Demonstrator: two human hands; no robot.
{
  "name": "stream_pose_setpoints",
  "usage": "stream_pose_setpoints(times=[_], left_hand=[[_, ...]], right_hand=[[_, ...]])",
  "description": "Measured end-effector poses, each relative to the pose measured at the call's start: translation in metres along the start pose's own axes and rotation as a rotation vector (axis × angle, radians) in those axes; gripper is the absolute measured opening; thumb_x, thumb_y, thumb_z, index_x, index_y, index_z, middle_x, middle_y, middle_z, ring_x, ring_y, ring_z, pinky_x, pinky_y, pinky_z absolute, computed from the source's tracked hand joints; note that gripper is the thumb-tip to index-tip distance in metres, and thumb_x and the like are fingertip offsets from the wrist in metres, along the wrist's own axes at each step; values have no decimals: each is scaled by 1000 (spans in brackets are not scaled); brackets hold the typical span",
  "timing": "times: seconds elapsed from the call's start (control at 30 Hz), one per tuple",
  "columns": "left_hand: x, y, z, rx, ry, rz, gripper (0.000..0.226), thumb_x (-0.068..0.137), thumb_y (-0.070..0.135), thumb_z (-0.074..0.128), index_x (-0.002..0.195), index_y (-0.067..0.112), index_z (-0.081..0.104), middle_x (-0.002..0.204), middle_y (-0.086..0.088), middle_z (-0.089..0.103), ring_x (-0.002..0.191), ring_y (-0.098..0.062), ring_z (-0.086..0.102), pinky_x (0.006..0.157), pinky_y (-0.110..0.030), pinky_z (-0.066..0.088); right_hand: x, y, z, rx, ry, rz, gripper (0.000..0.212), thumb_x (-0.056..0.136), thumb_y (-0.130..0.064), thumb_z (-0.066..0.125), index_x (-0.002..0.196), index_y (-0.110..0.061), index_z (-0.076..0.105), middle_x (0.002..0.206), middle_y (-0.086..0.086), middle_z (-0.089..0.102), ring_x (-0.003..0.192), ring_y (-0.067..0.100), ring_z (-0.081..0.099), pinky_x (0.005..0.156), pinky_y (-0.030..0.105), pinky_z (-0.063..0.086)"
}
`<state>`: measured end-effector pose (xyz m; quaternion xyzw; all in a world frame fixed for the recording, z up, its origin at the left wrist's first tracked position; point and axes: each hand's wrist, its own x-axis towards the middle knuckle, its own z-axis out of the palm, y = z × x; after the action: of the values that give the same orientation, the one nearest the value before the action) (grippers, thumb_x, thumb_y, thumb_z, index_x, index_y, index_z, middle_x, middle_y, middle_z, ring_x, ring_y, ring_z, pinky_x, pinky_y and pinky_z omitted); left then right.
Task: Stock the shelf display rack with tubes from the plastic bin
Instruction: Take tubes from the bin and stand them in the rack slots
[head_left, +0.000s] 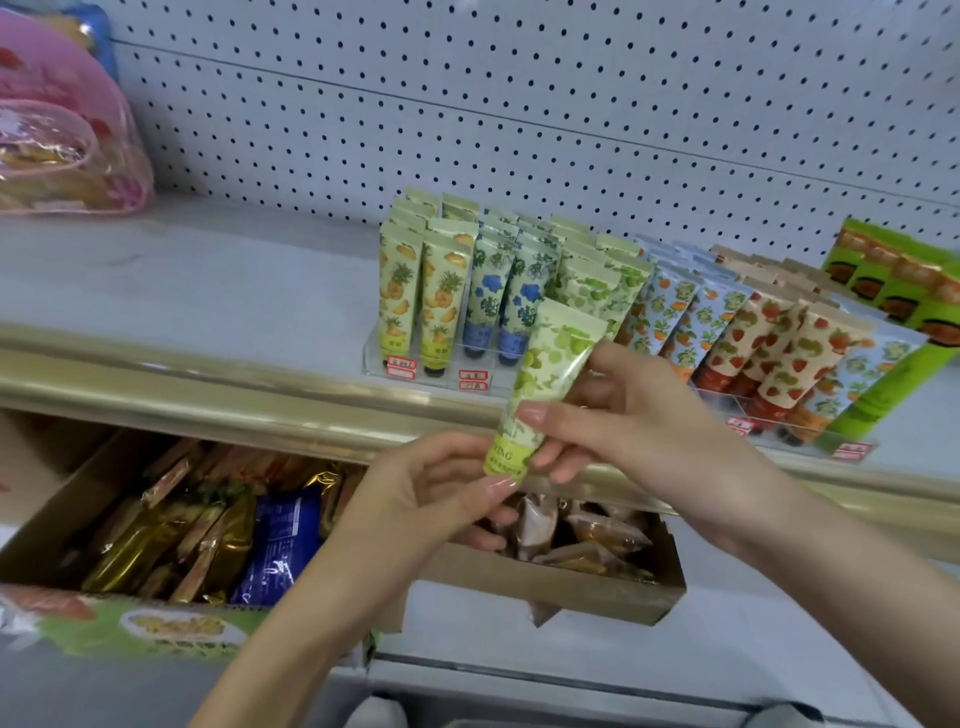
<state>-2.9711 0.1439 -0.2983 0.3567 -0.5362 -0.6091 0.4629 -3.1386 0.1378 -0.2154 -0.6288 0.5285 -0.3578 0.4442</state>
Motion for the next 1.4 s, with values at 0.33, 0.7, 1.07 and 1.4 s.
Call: stream_pose_setpoints(times=[0.33, 0.7, 1.07, 1.4], left_hand=[[5, -6, 9, 254, 80, 187, 21, 76, 40, 73, 97, 40, 72, 87, 13, 73, 81, -7, 67, 70, -27, 55], [28, -31, 3, 1296, 210, 607, 62, 97, 56, 34, 142, 14, 42, 147, -3, 44, 137, -17, 33, 113, -38, 22], [46, -40, 12, 1492, 185, 542, 74, 98, 62, 20, 152, 12, 22, 159, -7, 20, 148, -22, 14, 116, -46, 12], [47, -43, 11, 1540, 186, 556, 75, 97, 63, 21, 150, 11, 27, 159, -7, 22, 148, -22, 16, 117, -47, 13]], right_hand=[[-8, -33, -42, -197, 46, -96, 10, 77, -13, 70, 70, -6, 68, 52, 1, 62, 43, 6, 55, 44, 13, 43], [0, -42, -102, -294, 362, -203, 16, 75, -21, 69, 77, -6, 70, 61, 8, 70, 56, 15, 66, 57, 16, 54], [29, -16, -91, -431, 517, -209, 15, 87, -21, 67, 80, -8, 71, 68, 8, 71, 63, 16, 70, 72, 28, 60], [43, -1, -83, -484, 441, -179, 15, 86, -21, 67, 75, -11, 70, 64, 6, 71, 61, 16, 70, 66, 26, 59]])
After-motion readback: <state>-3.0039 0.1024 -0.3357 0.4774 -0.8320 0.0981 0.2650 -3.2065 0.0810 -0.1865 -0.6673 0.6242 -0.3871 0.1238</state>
